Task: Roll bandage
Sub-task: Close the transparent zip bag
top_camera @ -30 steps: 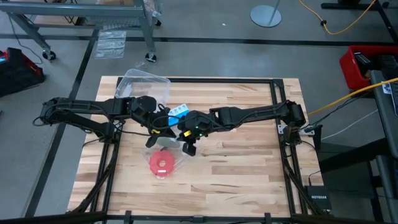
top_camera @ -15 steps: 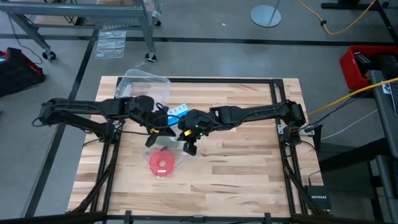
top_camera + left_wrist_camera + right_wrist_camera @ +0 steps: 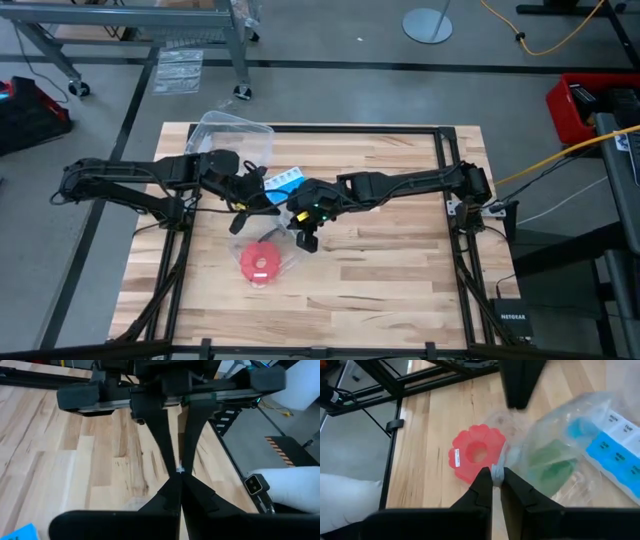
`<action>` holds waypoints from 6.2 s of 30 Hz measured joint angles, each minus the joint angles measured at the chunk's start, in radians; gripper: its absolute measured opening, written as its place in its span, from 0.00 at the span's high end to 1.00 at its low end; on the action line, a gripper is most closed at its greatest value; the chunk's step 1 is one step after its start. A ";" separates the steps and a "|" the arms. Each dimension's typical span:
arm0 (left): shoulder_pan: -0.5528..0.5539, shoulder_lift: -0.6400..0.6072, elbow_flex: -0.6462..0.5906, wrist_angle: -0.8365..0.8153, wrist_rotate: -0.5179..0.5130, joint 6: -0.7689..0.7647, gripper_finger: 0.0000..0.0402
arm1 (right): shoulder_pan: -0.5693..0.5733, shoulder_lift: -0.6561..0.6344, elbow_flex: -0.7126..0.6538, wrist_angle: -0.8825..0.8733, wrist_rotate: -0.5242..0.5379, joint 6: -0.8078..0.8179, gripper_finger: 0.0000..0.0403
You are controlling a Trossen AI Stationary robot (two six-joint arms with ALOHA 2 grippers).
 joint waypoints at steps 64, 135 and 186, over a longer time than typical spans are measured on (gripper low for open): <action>-0.073 0.115 -0.001 -0.013 0.044 0.145 1.00 | -0.002 0.000 0.000 0.066 -0.027 -0.070 0.73; -0.072 0.127 0.001 0.074 0.014 0.133 0.67 | 0.000 0.005 0.000 0.097 -0.018 -0.028 1.00; -0.073 0.130 0.002 -0.013 0.059 0.088 0.97 | 0.000 -0.011 -0.002 0.145 0.037 -0.027 1.00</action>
